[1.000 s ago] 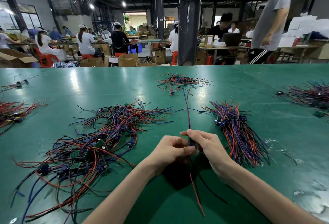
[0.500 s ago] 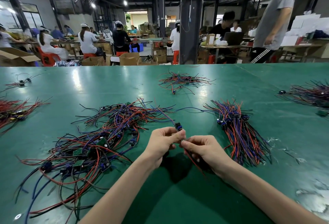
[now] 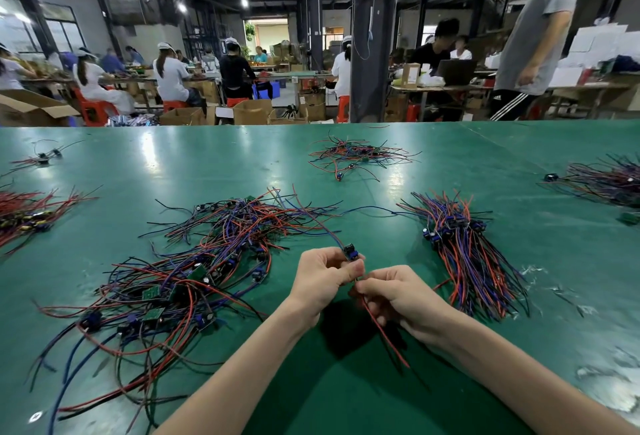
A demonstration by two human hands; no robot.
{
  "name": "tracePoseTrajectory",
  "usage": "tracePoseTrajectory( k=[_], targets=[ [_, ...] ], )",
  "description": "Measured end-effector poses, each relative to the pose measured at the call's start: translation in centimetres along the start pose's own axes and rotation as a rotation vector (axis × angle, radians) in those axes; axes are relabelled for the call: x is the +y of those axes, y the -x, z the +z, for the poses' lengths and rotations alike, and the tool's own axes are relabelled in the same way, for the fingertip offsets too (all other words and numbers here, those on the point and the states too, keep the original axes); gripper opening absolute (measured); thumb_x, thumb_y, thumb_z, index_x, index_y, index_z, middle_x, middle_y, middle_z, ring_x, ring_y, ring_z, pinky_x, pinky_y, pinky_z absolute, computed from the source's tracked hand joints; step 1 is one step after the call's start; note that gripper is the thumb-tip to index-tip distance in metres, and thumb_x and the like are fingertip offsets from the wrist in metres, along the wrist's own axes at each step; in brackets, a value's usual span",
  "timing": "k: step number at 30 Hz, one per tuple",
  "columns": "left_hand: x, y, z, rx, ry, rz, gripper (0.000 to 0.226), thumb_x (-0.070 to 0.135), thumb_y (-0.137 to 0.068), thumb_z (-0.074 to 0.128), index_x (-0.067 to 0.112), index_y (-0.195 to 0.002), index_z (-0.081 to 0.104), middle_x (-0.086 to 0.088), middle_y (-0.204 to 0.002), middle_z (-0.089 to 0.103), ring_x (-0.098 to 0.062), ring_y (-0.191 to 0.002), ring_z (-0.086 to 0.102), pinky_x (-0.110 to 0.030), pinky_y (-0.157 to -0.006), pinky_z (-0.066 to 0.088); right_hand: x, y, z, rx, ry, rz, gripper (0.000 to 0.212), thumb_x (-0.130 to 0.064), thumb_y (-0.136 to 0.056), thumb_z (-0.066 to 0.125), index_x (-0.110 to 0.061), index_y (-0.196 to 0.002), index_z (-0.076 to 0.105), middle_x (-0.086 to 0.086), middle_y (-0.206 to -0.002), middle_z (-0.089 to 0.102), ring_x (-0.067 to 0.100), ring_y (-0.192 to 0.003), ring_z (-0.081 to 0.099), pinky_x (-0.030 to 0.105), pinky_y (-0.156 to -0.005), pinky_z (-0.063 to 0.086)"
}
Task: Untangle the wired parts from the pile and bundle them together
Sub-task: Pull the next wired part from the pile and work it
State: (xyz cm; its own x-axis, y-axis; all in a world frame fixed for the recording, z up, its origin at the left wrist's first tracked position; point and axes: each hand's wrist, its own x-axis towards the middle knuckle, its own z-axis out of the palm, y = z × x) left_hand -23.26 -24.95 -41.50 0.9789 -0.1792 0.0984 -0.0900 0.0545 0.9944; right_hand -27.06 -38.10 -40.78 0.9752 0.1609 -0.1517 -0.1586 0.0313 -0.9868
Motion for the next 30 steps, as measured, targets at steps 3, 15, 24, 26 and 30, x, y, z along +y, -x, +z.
tracePoseTrajectory(
  k=[3, 15, 24, 26, 30],
  targets=[
    [0.0, -0.3, 0.0, 0.036, -0.064, 0.026, 0.021, -0.005, -0.079, 0.07, 0.014, -0.072, 0.068, -0.003, -0.063, 0.064, -0.01, -0.059, 0.055, -0.011, -0.055, 0.043, -0.3, 0.0, -0.2, 0.0, 0.031, 0.02, 0.023, 0.001, -0.087, 0.059, -0.003, -0.065, 0.061, 0.004, -0.049, 0.058, 0.004, -0.033, 0.039, 0.015, -0.032, 0.03],
    [-0.7, -2.4, -3.4, 0.319, -0.209, 0.027, 0.016, 0.013, -0.082, 0.072, 0.015, -0.067, 0.067, -0.007, -0.07, 0.068, -0.014, -0.061, 0.054, -0.018, -0.04, 0.041, -0.6, 1.2, 0.3, -0.165, 0.155, 0.078, 0.012, 0.0, -0.084, 0.064, 0.0, -0.072, 0.061, 0.01, -0.057, 0.062, 0.004, -0.034, 0.036, 0.013, -0.031, 0.026],
    [-1.3, -2.7, -3.6, 0.335, -0.278, 0.04, 0.017, 0.023, -0.081, 0.073, 0.016, -0.067, 0.068, -0.008, -0.073, 0.071, -0.019, -0.063, 0.054, -0.04, -0.063, 0.046, -1.0, 1.8, -0.1, -0.235, 0.273, 0.074, 0.007, -0.001, -0.087, 0.061, 0.0, -0.083, 0.066, 0.007, -0.064, 0.067, 0.003, -0.04, 0.042, 0.013, -0.035, 0.032],
    [-1.4, -2.7, -3.7, 0.331, -0.284, 0.047, 0.017, 0.024, -0.081, 0.073, 0.015, -0.068, 0.068, -0.006, -0.072, 0.07, -0.018, -0.062, 0.053, -0.04, -0.063, 0.046, -1.1, 1.8, -0.3, -0.229, 0.292, 0.086, 0.008, -0.002, -0.088, 0.06, 0.001, -0.085, 0.066, 0.006, -0.064, 0.067, 0.004, -0.038, 0.039, 0.014, -0.034, 0.029],
    [-1.3, -2.7, -3.7, 0.331, -0.271, 0.063, 0.02, 0.024, -0.082, 0.073, 0.018, -0.064, 0.067, 0.004, -0.063, 0.066, -0.013, -0.06, 0.052, -0.033, -0.066, 0.045, -1.1, 1.7, -0.2, -0.237, 0.293, 0.109, 0.01, -0.003, -0.091, 0.056, -0.001, -0.083, 0.062, 0.005, -0.059, 0.065, 0.005, -0.034, 0.027, 0.014, -0.034, 0.021]
  ],
)
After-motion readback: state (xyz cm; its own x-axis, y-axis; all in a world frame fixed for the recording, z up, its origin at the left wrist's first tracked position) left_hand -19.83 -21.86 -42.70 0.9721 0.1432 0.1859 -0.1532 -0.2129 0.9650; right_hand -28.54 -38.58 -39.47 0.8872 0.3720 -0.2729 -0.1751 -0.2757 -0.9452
